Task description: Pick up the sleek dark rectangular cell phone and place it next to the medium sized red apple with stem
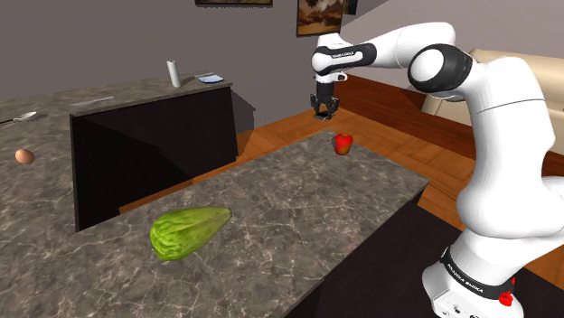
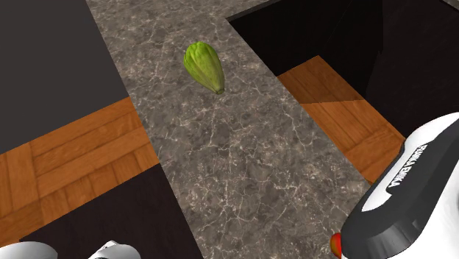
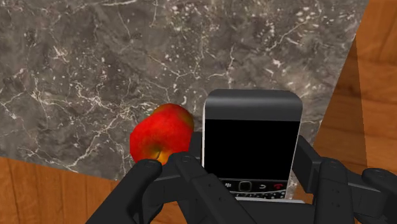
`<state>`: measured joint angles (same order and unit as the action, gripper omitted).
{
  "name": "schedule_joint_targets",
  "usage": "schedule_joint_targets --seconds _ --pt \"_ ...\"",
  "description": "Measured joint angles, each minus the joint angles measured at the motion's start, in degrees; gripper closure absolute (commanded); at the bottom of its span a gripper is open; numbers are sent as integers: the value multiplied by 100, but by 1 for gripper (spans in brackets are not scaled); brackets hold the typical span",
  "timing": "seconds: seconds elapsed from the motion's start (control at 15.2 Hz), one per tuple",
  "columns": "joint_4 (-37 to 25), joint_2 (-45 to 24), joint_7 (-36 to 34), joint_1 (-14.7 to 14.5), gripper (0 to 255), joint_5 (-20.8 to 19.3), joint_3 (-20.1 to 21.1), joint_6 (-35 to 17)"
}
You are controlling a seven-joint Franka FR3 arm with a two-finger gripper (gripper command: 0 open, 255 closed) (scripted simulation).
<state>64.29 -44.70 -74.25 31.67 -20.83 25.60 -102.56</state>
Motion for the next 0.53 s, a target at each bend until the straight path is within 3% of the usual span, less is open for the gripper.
schedule_joint_targets --seconds 0.53 --pt "110 -256 6 29 255 -77 -69 -351"
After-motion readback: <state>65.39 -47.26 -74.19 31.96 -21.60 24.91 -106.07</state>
